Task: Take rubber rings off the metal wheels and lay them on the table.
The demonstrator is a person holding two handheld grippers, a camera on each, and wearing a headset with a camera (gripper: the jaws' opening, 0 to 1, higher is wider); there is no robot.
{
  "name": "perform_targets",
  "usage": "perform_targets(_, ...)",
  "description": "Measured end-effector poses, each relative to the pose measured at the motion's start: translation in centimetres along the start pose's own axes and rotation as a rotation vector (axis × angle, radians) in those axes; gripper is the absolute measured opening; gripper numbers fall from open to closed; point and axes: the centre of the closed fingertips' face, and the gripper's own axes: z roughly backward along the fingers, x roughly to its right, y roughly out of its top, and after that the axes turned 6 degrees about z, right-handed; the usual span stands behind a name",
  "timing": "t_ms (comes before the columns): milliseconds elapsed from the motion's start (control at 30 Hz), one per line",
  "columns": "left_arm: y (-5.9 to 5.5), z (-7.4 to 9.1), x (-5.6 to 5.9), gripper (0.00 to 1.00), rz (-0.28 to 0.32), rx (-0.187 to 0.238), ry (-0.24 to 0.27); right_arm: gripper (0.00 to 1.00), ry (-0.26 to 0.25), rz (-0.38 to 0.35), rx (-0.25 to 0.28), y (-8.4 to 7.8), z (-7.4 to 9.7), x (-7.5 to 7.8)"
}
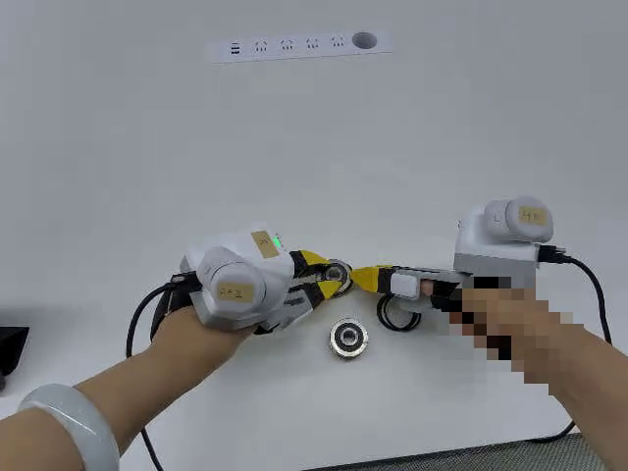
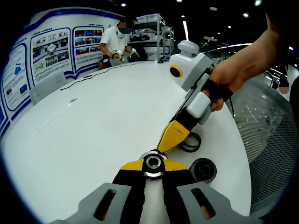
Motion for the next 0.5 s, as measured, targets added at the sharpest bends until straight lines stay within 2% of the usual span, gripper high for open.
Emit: perform_targets(500, 0.01, -0.01, -0.03, 0.13, 0.002, 0.002, 0.000, 0.02, 0.005, 0.030, 0.006, 0.29, -0.19, -0.81)
